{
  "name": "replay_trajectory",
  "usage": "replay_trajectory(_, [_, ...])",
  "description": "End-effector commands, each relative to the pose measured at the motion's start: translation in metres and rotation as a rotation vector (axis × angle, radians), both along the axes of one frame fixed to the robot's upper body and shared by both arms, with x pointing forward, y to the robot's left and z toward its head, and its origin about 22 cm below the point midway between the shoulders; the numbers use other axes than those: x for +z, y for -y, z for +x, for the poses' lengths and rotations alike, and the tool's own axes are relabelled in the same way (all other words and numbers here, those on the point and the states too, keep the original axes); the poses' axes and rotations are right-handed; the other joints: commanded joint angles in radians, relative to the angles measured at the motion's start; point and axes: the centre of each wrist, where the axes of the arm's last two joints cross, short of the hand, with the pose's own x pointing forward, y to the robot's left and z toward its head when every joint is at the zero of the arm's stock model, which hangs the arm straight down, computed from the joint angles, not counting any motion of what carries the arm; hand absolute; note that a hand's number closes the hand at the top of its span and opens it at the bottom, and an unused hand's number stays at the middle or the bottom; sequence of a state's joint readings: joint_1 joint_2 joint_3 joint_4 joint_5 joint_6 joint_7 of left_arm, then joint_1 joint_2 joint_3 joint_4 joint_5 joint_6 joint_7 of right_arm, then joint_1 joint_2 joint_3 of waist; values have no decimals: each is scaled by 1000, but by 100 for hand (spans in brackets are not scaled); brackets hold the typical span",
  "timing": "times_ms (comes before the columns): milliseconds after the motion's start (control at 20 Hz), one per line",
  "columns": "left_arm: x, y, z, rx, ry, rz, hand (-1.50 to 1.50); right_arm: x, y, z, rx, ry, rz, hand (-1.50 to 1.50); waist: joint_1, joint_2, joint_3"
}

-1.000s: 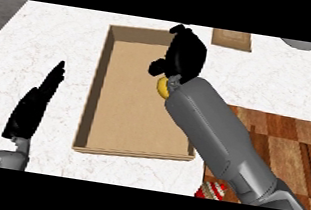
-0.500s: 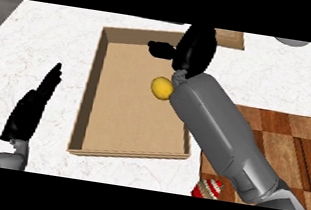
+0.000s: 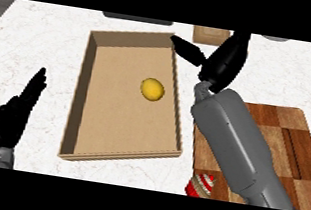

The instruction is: Pick the lemon from the cutting board and place it in the cardboard box

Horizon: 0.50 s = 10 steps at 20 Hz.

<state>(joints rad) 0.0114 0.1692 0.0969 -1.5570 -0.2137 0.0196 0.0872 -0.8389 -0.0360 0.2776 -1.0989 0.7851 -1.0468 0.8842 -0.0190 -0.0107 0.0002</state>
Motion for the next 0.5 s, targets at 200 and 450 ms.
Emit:
replay_trajectory(200, [-7,1,-17,28,-11,6,0,-13,85,-72,-114,92,100,-150,-31,-6,1])
replay_trajectory(450, [6,-6,-14,10,-4,-8,0,-7,134,-140,-61,61,44,-150,-13,1,1])
